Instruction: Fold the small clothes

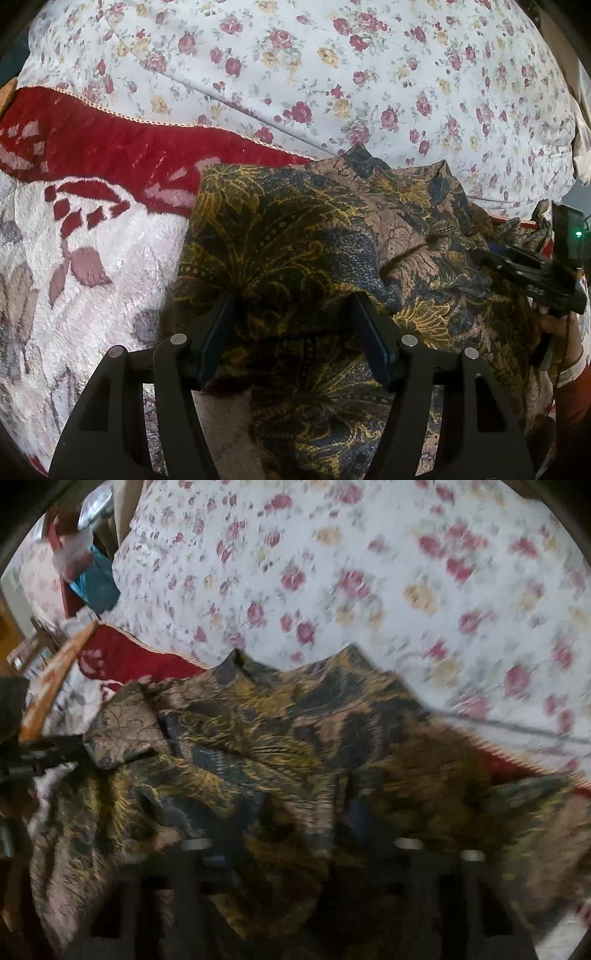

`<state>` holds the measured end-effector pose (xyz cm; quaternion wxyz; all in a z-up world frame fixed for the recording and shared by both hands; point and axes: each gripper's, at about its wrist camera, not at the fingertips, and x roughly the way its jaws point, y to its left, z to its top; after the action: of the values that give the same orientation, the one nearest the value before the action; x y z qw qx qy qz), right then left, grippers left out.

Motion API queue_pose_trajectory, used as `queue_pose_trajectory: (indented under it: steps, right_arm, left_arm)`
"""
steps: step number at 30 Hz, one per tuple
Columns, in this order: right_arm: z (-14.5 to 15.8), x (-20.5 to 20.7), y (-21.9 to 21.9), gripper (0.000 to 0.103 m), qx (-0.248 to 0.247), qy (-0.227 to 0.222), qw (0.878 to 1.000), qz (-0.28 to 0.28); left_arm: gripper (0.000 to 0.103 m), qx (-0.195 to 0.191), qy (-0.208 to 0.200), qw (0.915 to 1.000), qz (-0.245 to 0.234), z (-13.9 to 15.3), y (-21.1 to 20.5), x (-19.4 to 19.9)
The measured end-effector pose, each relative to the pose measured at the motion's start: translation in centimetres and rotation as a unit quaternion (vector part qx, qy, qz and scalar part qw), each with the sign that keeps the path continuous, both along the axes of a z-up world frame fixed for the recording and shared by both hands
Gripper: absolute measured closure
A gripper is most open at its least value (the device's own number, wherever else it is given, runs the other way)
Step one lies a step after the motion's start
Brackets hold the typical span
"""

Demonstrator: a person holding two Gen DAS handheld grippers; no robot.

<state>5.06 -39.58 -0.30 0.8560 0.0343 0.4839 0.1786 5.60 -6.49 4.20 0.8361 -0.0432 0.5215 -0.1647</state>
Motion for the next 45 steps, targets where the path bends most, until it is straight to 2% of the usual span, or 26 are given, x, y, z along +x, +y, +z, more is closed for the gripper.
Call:
queue_pose_trajectory:
  steps: [1,3,4,5,8,10,12,14,16,18,19,21,23,24,25,27,28,30,33,35,37,41,43,45]
  right_arm:
    - [-0.2,0.0,0.2,0.078,-0.010,-0.004,1.000,0.001]
    - [1.5,0.2,-0.4,0.096,-0.004,-0.035,0.999,-0.003]
    - [2.5,-0.1,-0.7,0.096,0.002,-0.054,0.999,-0.009]
    - [4.5,-0.5,-1.5,0.096,0.004,-0.093,0.995,-0.019]
    - [9.1,-1.7,-2.5,0.096,-0.014,-0.173,0.984,-0.033]
    - [10.9,-3.4,-2.0,0.096,-0.029,-0.222,0.974,-0.017]
    - [11.1,-7.1,-0.4,0.096,-0.079,-0.280,0.956,0.040]
    - [8.8,-10.3,1.0,0.096,-0.136,-0.267,0.948,0.109]
    - [5.5,-12.9,1.0,0.096,-0.195,-0.220,0.944,0.153]
    - [2.5,-15.2,0.1,0.096,-0.242,-0.166,0.940,0.174]
    - [1.9,-16.3,-0.9,0.096,-0.235,-0.144,0.946,0.170]
    - [2.4,-17.0,-3.1,0.095,-0.167,-0.124,0.966,0.152]
    - [4.1,-16.5,-5.1,0.075,-0.084,-0.127,0.983,0.107]
    - [5.3,-15.9,-5.8,0.048,-0.047,-0.139,0.987,0.071]
    - [6.0,-15.2,-6.1,0.031,-0.023,-0.150,0.987,0.046]
    - [7.3,-13.3,-5.2,0.031,0.025,-0.155,0.987,0.026]
    - [7.3,-12.2,-4.2,0.031,0.032,-0.153,0.987,0.024]
    - [6.5,-10.2,-1.6,0.031,0.013,-0.138,0.990,0.020]
    - [2.9,-7.9,1.5,0.045,-0.024,-0.067,0.997,0.040]
    - [0.4,-8.0,2.4,0.045,-0.036,-0.010,0.998,0.059]
    - [0.3,-9.8,1.8,0.046,-0.036,-0.035,0.997,0.059]
    - [2.8,-10.6,-1.8,0.046,0.022,-0.063,0.998,-0.007]
    - [3.3,-9.4,-3.0,0.039,0.016,-0.073,0.996,-0.051]
    - [2.4,-7.8,-3.6,0.039,0.012,-0.058,0.995,-0.080]
  left_arm:
    - [0.038,-0.002,0.001,1.0000,0.001,0.0,0.1,0.0]
    - [0.038,-0.008,0.002,1.0000,0.003,0.1,0.2,0.0]
    - [0.038,-0.013,0.002,0.9999,0.004,0.2,0.4,0.0]
    - [0.038,-0.020,0.003,0.9998,0.006,0.3,0.6,0.0]
    - [0.038,-0.032,0.001,0.9994,0.011,0.5,0.9,-0.1]
    - [0.038,-0.029,0.001,0.9995,0.009,0.5,0.8,-0.3]
    - [0.038,-0.023,0.001,0.9997,0.005,0.4,0.8,-0.6]
    - [0.038,-0.019,0.004,0.9998,-0.002,0.2,0.9,-0.9]
    - [0.038,-0.022,0.006,0.9997,-0.006,0.1,1.4,-1.2]
    - [0.038,-0.025,0.008,0.9996,-0.006,0.5,1.9,-1.4]
    - [0.038,-0.024,0.007,0.9997,-0.003,0.8,2.1,-1.5]
    - [0.038,-0.026,0.000,0.9997,0.003,1.5,2.6,-1.5]
    - [0.038,-0.027,-0.012,0.9995,0.010,2.2,2.7,-1.2]
    - [0.038,-0.027,-0.014,0.9994,0.013,2.3,2.6,-1.0]
    - [0.038,-0.028,-0.015,0.9994,0.015,2.4,2.4,-0.8]
    - [0.038,-0.029,-0.013,0.9994,0.015,2.1,1.8,-0.2]
    - [0.038,-0.024,-0.009,0.9996,0.012,1.7,1.3,0.0]
    - [0.038,-0.004,0.002,1.0000,0.008,0.7,0.7,0.3]
    - [0.038,0.014,0.006,0.9999,0.002,-0.5,0.1,-0.1]
    - [0.038,0.028,-0.011,0.9995,-0.011,-0.5,-0.2,-0.7]
    - [0.038,0.041,-0.018,0.9988,-0.023,-0.4,-0.5,-1.1]
    - [0.038,0.032,-0.023,0.9991,-0.016,-0.5,-0.3,-1.3]
    - [0.038,0.018,-0.023,0.9996,-0.005,-0.6,0.1,-1.3]
    - [0.038,0.002,-0.022,0.9997,0.005,-0.6,0.5,-1.3]
